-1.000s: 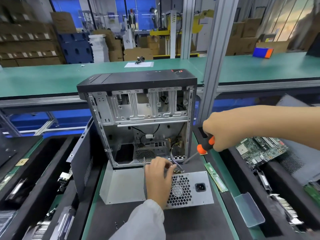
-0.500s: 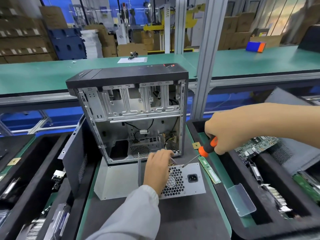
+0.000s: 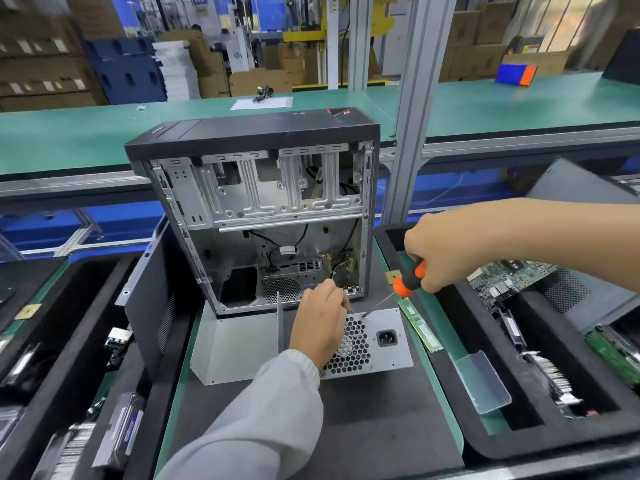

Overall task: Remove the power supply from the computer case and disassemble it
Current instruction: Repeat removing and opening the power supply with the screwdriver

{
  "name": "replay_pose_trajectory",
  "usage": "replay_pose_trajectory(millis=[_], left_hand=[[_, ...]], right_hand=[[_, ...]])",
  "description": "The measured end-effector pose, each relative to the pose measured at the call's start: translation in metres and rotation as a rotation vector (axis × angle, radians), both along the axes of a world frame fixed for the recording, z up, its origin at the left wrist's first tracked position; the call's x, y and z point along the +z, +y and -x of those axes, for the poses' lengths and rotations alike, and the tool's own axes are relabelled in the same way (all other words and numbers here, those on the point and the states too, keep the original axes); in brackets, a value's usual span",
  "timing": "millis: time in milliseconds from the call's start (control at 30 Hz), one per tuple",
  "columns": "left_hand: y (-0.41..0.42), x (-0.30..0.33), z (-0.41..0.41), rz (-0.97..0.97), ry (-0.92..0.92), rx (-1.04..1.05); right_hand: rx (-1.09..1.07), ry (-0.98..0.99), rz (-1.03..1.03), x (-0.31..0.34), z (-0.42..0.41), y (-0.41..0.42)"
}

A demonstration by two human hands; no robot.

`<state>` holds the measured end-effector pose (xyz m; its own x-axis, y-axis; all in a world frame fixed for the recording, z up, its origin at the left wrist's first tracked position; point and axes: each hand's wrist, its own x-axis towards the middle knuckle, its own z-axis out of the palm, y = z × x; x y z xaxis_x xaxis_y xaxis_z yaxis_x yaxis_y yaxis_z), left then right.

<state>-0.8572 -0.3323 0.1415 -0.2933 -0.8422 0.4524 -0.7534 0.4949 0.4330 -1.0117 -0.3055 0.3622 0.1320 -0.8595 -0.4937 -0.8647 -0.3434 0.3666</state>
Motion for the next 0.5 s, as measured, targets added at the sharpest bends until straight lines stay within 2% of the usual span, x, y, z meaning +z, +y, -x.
replay_pose_trajectory(millis=[133,300,400,500], left_hand=[[-0.001,0.0,0.0,-0.002,0.023,-0.006],[-0.005,0.001,0.0,0.016,-0.006,-0.022],[-0.006,0.001,-0.002,0.019,-0.059,-0.059],[-0.007,0.001,-0.004,0.043,-0.072,-0.096]], right_hand=[[-0.027,-0.045,0.002,-0.003,0.001,-0.003],[-0.156,-0.156,-0.126,0.0,-0.005,-0.014],[-0.184,-0.138,-0.173,0.006,-0.01,-0.02],[-0.104,-0.091,-0.154,0.005,-0.018,-0.021]])
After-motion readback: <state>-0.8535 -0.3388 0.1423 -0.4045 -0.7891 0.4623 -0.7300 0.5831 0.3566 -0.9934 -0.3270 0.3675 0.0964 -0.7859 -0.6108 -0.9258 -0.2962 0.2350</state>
